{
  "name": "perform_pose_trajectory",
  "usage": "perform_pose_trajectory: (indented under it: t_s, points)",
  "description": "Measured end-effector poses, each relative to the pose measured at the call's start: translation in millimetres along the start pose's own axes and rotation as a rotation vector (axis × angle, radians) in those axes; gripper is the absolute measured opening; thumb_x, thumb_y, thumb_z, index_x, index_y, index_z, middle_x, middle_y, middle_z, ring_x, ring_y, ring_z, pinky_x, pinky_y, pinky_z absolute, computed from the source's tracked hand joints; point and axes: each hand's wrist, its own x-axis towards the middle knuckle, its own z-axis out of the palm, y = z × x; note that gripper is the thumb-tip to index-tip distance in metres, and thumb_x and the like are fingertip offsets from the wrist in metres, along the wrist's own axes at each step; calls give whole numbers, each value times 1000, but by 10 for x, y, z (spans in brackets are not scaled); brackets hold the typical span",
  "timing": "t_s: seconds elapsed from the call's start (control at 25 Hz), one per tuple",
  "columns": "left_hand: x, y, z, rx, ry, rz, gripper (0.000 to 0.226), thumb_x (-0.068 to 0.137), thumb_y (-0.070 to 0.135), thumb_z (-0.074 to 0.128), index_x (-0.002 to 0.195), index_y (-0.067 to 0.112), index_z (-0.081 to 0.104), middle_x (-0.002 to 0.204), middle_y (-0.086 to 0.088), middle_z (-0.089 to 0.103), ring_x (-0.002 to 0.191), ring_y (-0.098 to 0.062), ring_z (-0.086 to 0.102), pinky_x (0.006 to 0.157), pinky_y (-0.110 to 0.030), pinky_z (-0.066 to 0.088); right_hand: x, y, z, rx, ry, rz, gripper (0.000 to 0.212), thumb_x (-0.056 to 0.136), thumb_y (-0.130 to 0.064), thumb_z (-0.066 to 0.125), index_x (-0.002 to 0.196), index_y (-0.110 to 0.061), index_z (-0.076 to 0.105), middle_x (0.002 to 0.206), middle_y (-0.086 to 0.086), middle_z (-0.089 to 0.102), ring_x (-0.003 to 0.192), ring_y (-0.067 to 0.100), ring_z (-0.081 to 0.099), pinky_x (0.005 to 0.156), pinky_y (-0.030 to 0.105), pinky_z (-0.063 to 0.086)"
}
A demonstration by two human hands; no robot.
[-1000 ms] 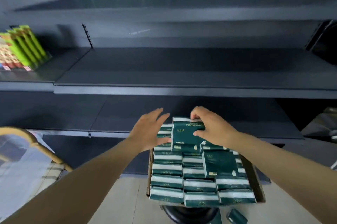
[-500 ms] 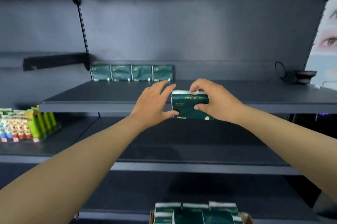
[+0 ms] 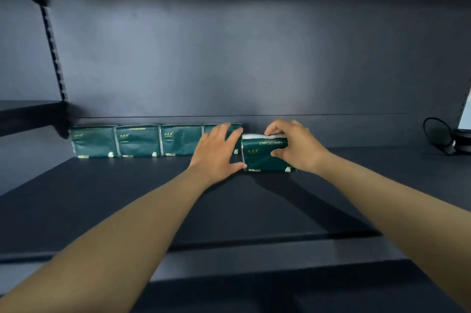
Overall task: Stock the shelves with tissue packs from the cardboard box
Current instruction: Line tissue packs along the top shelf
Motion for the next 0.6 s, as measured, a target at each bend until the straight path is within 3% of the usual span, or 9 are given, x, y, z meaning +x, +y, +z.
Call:
perform_pose_trajectory:
  t_s: [0.16,0.36,0.48,0.6]
  points:
    - [351,-220,489,-4,44,-90,87,82,57,60,150,23,15,149,-8,23,140,-25,17,113,-37,13,471,355,256,-25,104,84,37,80,5,56,101,-25,58,95,-19,48,103,11,33,95,22,24]
    - [567,-449,856,42,62,-83,87,85,55,57,151,22,11,152,-10,20,143,-25,8,116,-41,0,940,661,546,-211,132,42,36,81,-2,61,110,-23,56,118,-8,54,122,16,34,87,26,17]
    - [636,-486,927,54,72,-71,87,85,53,59,151,22,11,146,-9,26,140,-26,17,116,-42,0,999,787,680,-404,148,-15,52,80,-16,67,128,-25,48,137,-1,38,130,19,22,97,34,21]
    - [664,-504,980,52,89,-64,87,84,50,62,151,23,12,142,-8,30,135,-26,23,115,-41,1,1015,858,817,-442,98,-7,69,83,-20,68,142,-26,33,146,3,26,135,21,15,106,43,23]
